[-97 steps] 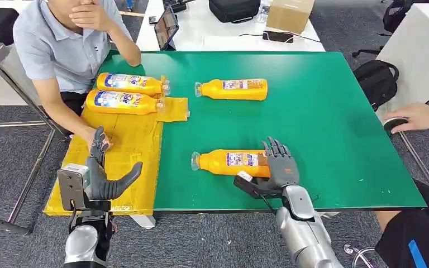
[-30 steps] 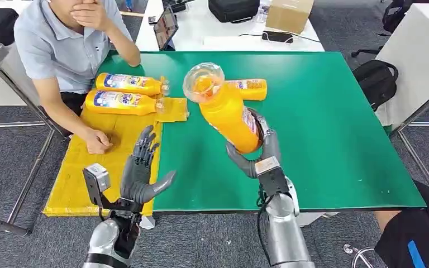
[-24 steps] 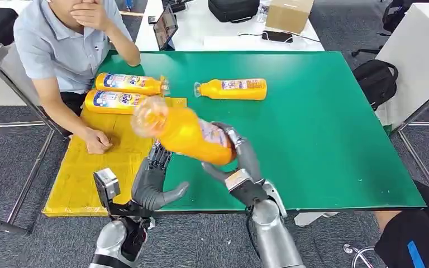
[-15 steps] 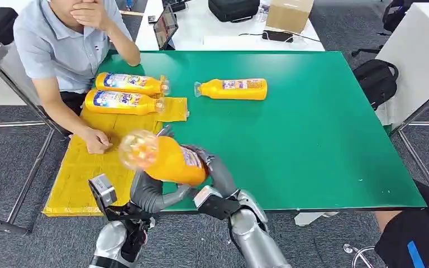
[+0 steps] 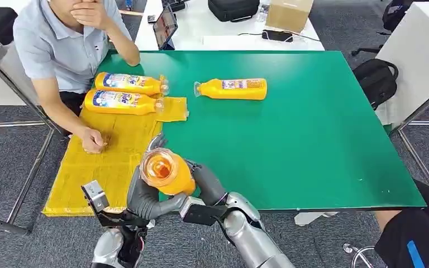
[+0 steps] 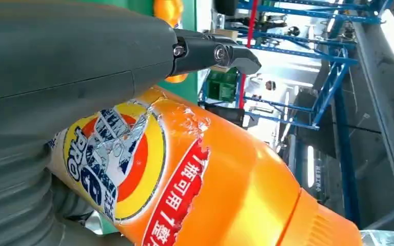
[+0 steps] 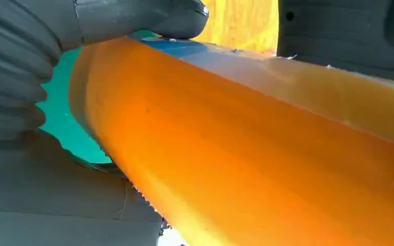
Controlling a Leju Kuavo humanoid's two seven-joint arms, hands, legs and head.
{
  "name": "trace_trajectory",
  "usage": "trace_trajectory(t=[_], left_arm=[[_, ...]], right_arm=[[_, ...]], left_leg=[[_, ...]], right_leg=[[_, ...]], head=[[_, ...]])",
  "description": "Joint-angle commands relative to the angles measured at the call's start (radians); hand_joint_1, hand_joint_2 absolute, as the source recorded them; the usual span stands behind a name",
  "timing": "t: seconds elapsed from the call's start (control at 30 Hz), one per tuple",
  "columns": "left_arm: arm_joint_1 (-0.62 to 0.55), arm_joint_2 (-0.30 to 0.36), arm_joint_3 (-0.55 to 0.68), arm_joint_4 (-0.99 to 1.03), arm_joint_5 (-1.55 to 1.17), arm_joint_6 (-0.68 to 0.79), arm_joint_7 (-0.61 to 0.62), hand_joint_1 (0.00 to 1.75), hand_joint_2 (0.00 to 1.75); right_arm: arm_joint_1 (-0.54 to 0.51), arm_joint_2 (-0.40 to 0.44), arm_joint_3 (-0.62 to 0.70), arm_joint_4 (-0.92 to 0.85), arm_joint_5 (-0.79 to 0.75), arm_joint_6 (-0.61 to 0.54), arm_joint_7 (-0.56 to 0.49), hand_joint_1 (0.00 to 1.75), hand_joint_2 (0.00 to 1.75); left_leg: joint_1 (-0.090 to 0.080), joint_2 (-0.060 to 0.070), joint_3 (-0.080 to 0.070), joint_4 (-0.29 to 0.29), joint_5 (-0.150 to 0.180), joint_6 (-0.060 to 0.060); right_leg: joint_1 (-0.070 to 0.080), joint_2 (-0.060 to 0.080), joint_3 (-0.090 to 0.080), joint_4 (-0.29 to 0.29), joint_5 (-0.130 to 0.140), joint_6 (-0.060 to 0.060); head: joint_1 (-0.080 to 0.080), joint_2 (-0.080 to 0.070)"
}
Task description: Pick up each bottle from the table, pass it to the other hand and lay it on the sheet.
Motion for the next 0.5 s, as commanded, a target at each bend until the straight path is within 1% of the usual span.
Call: trace_trajectory(t=[0.03,0.1,0.27,0.3,0.33,0.43,0.47,0.5], left_arm=[[-0.087,0.016,-0.135,0.15,-0.066,0.047,0.047,1.75,1.75],[-0.084,0.026,-0.149,0.158,-0.057,0.024,0.045,1.75,1.75],[-0.078,0.036,-0.162,0.148,-0.079,0.038,0.036,1.75,1.75],[-0.074,0.04,-0.166,0.14,-0.099,0.061,0.039,1.75,1.75],[-0.071,0.04,-0.166,0.138,-0.104,0.066,0.045,1.75,1.75],[-0.065,0.031,-0.154,0.163,-0.15,0.126,0.101,1.75,1.75],[-0.065,0.027,-0.149,0.167,-0.152,0.13,0.102,1.75,1.75],[-0.066,0.021,-0.14,0.173,-0.147,0.129,0.108,1.75,1.75]], right_arm=[[-0.016,-0.002,0.152,0.119,-0.005,0.001,-0.007,1.75,1.75],[-0.017,-0.003,0.144,0.113,-0.016,0.005,-0.007,1.75,1.75],[-0.018,-0.003,0.133,0.11,-0.025,0.001,-0.002,1.75,1.75],[-0.017,-0.004,0.127,0.106,-0.02,-0.021,0.011,1.75,1.75],[-0.018,-0.005,0.126,0.101,-0.007,-0.043,0.024,1.75,1.75],[-0.018,-0.012,0.126,0.104,0.056,-0.111,0.07,1.75,1.75],[-0.019,-0.013,0.128,0.11,0.076,-0.13,0.08,1.73,1.75],[-0.021,-0.012,0.129,0.124,0.102,-0.156,0.089,1.64,1.75]], left_leg=[[0.0,-0.002,0.002,-0.001,0.0,0.001],[0.0,-0.003,0.004,-0.001,-0.001,0.001],[0.0,-0.001,0.002,-0.001,0.0,0.001],[0.0,-0.001,0.003,-0.001,-0.001,0.001],[0.0,-0.001,0.002,-0.001,-0.001,0.001],[0.0,-0.001,0.003,-0.001,-0.001,0.001],[0.0,-0.001,0.002,-0.001,-0.001,0.001],[0.0,0.0,0.001,-0.001,0.0,0.001]], right_leg=[[0.001,-0.003,0.003,-0.001,-0.001,-0.002],[0.001,-0.004,0.005,-0.001,-0.002,-0.003],[0.0,-0.002,0.002,-0.001,-0.001,-0.002],[0.001,-0.003,0.004,-0.001,-0.001,-0.003],[0.001,-0.002,0.003,0.0,-0.001,-0.002],[0.0,-0.002,0.004,-0.001,-0.001,-0.003],[0.0,-0.002,0.003,0.0,-0.001,-0.002],[0.0,-0.001,0.002,-0.001,-0.001,-0.002]], head=[[0.0,0.0],[0.0,0.0],[0.0,0.0],[0.0,0.0],[0.0,0.0],[0.0,0.0],[0.0,0.0],[0.0,0.0]])
